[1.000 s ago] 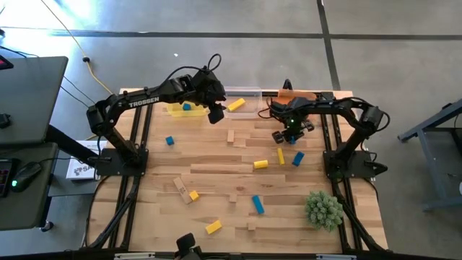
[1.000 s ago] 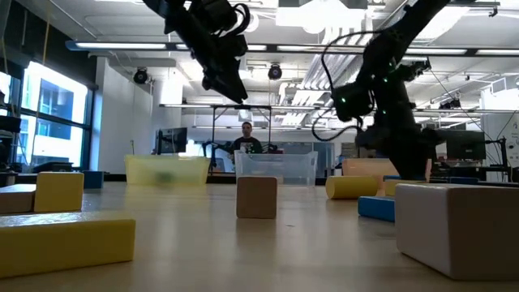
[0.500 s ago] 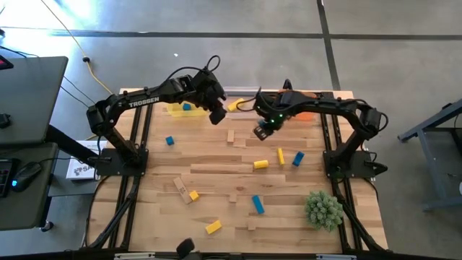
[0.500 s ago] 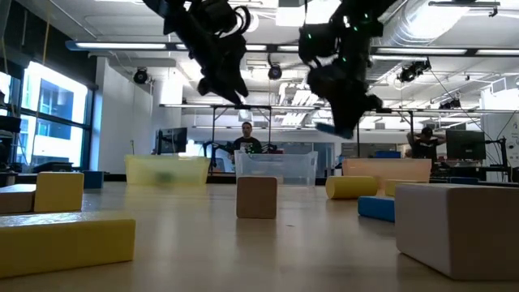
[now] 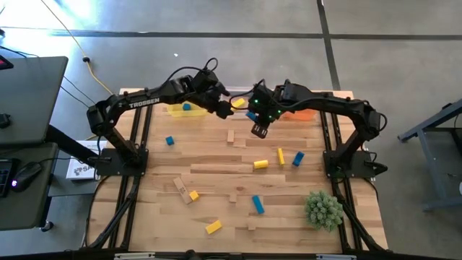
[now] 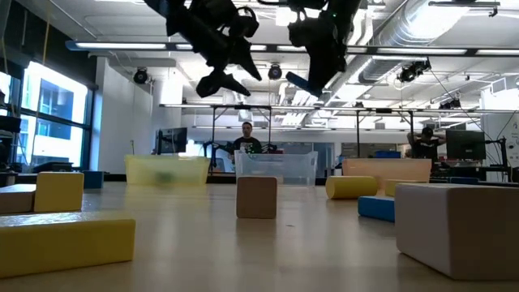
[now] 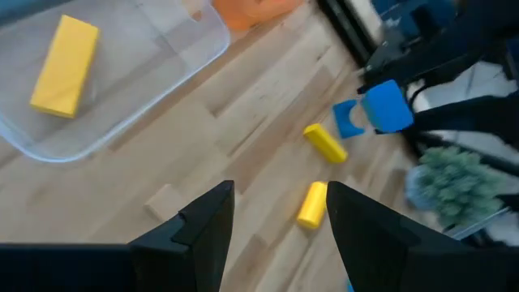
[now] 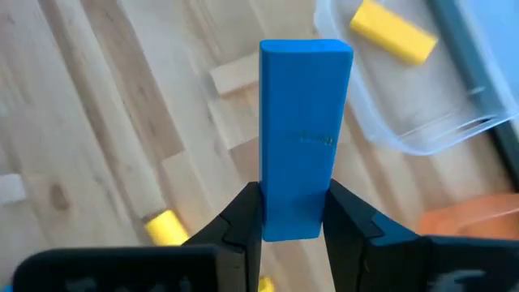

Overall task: Sort & place blocks by color
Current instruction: Put the blue block into the yellow bin

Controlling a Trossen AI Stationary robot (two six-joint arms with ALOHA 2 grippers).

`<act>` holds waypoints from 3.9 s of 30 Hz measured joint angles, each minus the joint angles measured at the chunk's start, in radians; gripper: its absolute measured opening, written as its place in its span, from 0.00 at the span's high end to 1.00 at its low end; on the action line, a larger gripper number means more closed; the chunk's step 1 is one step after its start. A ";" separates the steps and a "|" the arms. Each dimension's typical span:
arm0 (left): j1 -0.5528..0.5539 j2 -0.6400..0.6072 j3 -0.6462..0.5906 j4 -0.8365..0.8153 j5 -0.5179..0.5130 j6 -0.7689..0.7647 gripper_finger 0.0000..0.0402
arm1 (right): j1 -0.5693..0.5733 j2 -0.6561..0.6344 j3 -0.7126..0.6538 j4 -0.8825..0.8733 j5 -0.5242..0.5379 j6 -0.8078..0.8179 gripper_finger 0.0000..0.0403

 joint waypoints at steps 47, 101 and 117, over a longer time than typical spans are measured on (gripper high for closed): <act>-0.189 0.013 0.000 0.211 -0.244 -0.488 0.54 | 0.122 0.000 0.004 0.079 0.165 -0.207 0.81; -0.166 0.014 0.000 0.120 -0.344 -0.115 0.92 | 0.105 0.001 0.007 0.136 0.302 -0.271 0.45; 0.048 0.013 -0.001 -0.161 -0.410 0.230 0.91 | 0.053 -0.001 0.007 0.141 0.255 -0.020 0.45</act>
